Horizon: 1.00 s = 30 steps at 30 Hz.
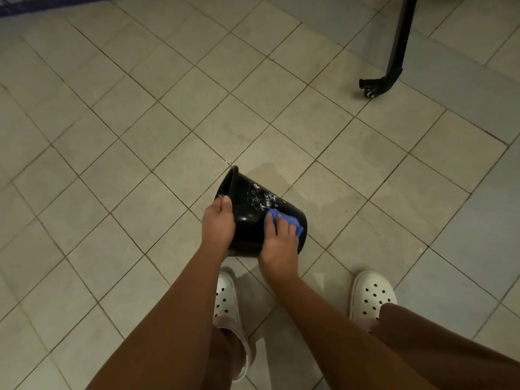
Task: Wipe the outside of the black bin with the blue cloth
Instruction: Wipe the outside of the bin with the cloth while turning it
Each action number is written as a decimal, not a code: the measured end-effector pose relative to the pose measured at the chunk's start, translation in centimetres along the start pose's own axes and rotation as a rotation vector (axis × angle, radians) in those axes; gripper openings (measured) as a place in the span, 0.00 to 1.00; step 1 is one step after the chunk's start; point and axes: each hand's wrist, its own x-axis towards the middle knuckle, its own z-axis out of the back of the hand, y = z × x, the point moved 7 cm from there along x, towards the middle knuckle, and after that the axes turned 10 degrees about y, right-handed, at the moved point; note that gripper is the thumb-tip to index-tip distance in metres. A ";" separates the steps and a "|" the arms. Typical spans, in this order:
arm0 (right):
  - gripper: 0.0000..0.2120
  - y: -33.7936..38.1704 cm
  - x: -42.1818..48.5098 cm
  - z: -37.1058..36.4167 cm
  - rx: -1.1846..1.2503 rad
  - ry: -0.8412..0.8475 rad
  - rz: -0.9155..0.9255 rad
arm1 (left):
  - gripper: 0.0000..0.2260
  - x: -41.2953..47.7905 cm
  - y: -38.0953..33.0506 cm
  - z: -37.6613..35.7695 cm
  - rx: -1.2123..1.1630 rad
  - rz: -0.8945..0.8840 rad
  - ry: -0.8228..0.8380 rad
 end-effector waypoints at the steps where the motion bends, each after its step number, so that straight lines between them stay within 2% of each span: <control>1: 0.33 -0.1 0.8 0.4 -0.049 -0.004 0.068 | 0.15 0.1 0.1 0.0 -0.008 0.002 -0.003; 3: 0.30 -1.5 2.2 1.1 -0.089 0.015 0.087 | 0.15 0.0 0.4 0.1 -0.025 0.003 -0.012; 5: 0.24 -3.7 3.0 1.5 -0.029 0.021 -0.039 | 0.14 0.1 0.3 0.1 -0.020 -0.010 -0.023; 8: 0.23 -5.4 2.1 0.8 0.114 0.045 -0.149 | 0.14 0.1 0.1 -0.1 0.029 -0.013 -0.017; 14: 0.32 0.2 -0.5 0.0 0.119 -0.006 0.064 | 0.14 0.2 0.3 -0.1 0.053 -0.001 0.006; 18: 0.33 -0.2 1.5 0.6 0.098 0.055 0.170 | 0.14 -0.1 0.3 -0.3 -0.042 0.008 0.017; 21: 0.27 -2.1 2.3 0.4 0.181 0.119 0.009 | 0.15 0.0 0.4 -0.4 -0.067 0.009 0.010; 23: 0.28 -2.5 1.8 0.3 0.216 0.114 -0.119 | 0.15 0.0 0.3 -0.4 -0.053 0.000 0.010; 25: 0.31 -2.0 0.7 0.2 0.202 0.070 -0.158 | 0.14 0.0 0.0 -0.5 -0.008 -0.023 0.020; 30: 0.34 1.4 -0.6 0.1 0.189 -0.042 0.176 | 0.12 0.3 0.0 -0.5 0.076 -0.072 0.038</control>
